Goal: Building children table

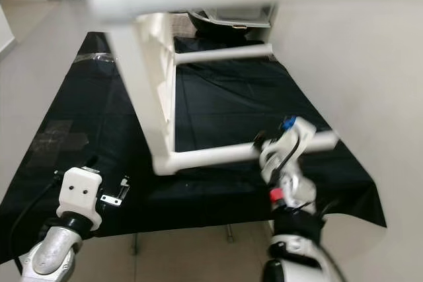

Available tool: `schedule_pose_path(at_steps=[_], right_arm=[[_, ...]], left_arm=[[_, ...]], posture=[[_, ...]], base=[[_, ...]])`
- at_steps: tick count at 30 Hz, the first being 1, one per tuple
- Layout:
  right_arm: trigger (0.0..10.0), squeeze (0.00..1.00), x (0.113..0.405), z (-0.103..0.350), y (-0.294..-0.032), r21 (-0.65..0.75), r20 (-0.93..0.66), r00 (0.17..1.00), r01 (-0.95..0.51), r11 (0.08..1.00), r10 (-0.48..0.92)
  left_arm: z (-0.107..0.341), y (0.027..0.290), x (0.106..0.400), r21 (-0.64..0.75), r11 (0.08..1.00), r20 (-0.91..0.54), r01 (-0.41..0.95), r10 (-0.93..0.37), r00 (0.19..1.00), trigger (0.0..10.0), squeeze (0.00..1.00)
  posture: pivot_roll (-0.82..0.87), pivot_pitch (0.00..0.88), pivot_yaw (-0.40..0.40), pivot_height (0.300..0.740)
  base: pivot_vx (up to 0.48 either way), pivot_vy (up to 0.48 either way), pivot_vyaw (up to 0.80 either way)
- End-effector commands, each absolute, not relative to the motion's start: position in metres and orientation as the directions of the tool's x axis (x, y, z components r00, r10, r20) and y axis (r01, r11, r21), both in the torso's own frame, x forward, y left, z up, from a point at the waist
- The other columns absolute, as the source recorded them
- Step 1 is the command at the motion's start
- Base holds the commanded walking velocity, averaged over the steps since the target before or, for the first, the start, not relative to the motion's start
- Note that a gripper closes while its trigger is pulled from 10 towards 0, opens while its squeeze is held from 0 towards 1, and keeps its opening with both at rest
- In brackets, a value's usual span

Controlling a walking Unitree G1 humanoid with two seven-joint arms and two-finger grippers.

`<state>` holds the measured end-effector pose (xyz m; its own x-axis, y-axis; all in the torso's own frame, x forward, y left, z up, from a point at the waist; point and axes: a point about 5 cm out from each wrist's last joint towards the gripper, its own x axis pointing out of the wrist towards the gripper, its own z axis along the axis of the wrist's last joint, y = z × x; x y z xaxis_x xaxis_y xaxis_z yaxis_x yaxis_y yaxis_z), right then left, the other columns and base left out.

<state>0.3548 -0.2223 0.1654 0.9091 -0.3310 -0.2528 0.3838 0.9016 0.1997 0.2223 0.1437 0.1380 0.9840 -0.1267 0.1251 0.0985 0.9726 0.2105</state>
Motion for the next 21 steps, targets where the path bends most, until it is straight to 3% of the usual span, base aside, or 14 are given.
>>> schedule_pose_path(at_steps=[1, 5, 8, 12, 18, 19, 21], right_arm=[[10.0, 1.00, 0.343, 0.117, -0.215, 0.020, -0.437, 0.846, 0.349, 0.937, -0.306], [10.0, 1.00, 0.341, 0.111, -0.215, 0.062, -0.486, 0.825, 0.362, 0.930, -0.288], [10.0, 1.00, 0.333, 0.092, -0.215, 0.167, -0.608, 0.755, 0.422, 0.891, -0.244], [10.0, 1.00, 0.327, 0.080, -0.206, 0.256, -0.669, 0.723, 0.442, 0.860, -0.172], [10.0, 1.00, 0.325, 0.076, -0.198, 0.273, -0.693, 0.709, 0.429, 0.861, -0.134], [10.0, 0.63, 0.325, 0.075, -0.197, 0.286, -0.701, 0.702, 0.437, 0.853, -0.125], [10.0, 0.63, 0.325, 0.074, -0.197, 0.304, -0.712, 0.693, 0.449, 0.840, -0.113]], left_arm=[[0.133, 0.141, 0.223, 0.207, 0.972, 0.098, 0.108, -0.131, 0.987, 10.0, 0.00], [0.133, 0.141, 0.223, 0.203, 0.973, 0.097, 0.107, -0.129, 0.987, 10.0, 0.00], [0.133, 0.143, 0.222, 0.205, 0.974, 0.096, 0.101, -0.123, 0.988, 10.0, 0.00], [0.133, 0.147, 0.222, 0.209, 0.974, 0.095, 0.086, -0.108, 0.990, 10.0, 0.00], [0.133, 0.146, 0.222, 0.212, 0.973, 0.092, 0.090, -0.111, 0.990, 10.0, 0.00], [0.133, 0.146, 0.222, 0.212, 0.973, 0.092, 0.091, -0.113, 0.989, 10.0, 0.00], [0.133, 0.146, 0.222, 0.212, 0.973, 0.092, 0.092, -0.113, 0.989, 10.0, 0.00]], posture=[[0.05, 0.000, -0.128, 0.740], [0.05, 0.000, -0.130, 0.740], [0.06, 0.000, -0.133, 0.740], [0.06, 0.000, -0.134, 0.740], [0.05, 0.000, -0.131, 0.740], [0.05, 0.000, -0.131, 0.740], [0.05, 0.000, -0.131, 0.740]], base=[[0.000, 0.000, 0.00], [0.000, 0.000, 0.00], [0.000, 0.000, 0.00], [0.000, 0.000, 0.00], [0.000, 0.000, 0.00], [0.000, 0.000, 0.00], [0.000, 0.000, 0.00]])
